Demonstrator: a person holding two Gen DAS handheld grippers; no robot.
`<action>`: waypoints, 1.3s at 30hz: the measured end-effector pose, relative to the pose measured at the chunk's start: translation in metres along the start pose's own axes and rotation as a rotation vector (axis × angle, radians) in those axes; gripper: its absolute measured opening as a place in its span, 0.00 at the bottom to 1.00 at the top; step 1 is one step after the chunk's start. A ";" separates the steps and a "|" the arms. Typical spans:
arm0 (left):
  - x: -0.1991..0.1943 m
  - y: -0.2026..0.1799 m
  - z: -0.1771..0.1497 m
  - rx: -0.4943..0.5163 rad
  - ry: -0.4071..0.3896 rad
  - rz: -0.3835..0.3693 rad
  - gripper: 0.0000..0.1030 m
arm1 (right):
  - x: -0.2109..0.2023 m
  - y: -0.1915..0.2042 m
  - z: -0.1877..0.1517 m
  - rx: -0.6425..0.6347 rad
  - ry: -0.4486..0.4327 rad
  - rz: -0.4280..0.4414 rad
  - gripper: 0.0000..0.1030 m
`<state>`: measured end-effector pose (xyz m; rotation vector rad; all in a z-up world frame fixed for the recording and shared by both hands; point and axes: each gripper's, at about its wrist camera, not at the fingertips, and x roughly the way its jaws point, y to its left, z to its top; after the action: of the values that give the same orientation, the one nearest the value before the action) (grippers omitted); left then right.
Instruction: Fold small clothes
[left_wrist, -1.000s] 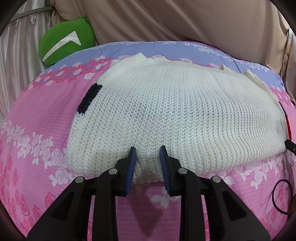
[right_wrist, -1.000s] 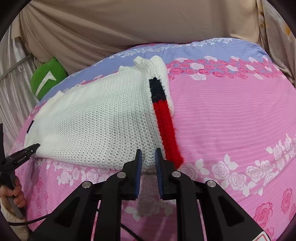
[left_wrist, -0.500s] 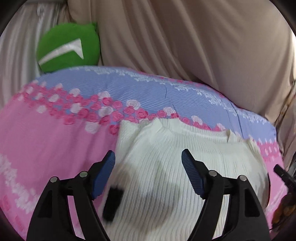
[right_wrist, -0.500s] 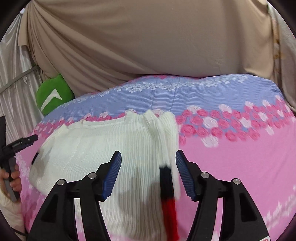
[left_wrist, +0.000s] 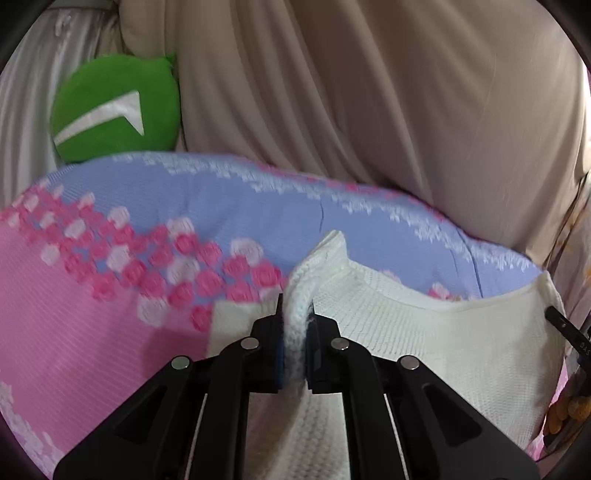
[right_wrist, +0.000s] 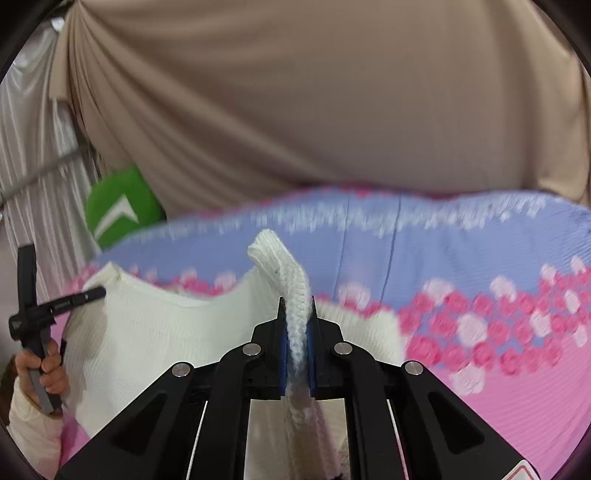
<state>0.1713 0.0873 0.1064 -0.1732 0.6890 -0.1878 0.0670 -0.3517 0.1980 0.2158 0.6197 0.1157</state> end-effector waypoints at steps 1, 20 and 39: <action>0.008 0.003 0.001 0.005 0.010 0.031 0.07 | 0.016 -0.014 -0.004 0.014 0.049 -0.046 0.07; 0.009 -0.018 -0.022 0.105 0.044 0.158 0.11 | -0.004 -0.001 -0.030 0.059 0.097 -0.071 0.14; -0.057 0.025 -0.122 0.056 0.172 0.097 0.15 | -0.056 -0.029 -0.148 0.163 0.264 -0.026 0.00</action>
<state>0.0524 0.1126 0.0438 -0.0696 0.8607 -0.1300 -0.0636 -0.3651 0.1052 0.3532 0.8954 0.0686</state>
